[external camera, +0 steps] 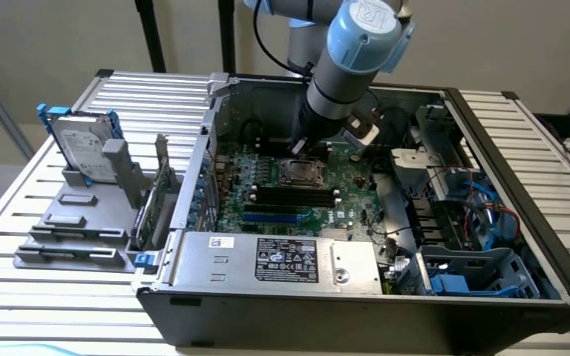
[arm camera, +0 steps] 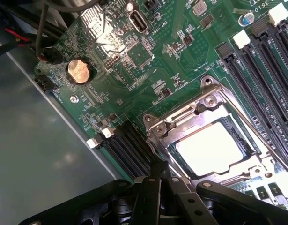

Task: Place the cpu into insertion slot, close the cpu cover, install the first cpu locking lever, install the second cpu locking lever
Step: 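Install the first cpu locking lever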

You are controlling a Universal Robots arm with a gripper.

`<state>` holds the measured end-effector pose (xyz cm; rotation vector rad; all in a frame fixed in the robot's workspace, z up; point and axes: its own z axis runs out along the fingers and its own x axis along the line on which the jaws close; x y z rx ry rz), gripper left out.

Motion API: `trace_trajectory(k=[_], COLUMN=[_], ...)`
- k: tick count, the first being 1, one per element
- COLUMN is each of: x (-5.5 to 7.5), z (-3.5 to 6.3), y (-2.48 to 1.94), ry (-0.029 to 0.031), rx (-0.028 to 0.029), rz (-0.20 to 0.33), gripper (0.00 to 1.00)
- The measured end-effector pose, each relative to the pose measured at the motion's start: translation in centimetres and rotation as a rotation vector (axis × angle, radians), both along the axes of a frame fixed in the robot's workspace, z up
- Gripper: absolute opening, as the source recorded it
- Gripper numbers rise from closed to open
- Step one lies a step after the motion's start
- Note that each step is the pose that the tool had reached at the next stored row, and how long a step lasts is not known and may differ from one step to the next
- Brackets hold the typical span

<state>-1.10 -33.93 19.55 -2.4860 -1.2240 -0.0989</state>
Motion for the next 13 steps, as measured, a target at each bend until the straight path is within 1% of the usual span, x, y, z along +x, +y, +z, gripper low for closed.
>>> trace_trajectory(k=[13], x=[0.03], z=[-0.07], y=[-0.15], ry=[0.0001], rx=[-0.0009], rz=[0.001], gripper=[0.11])
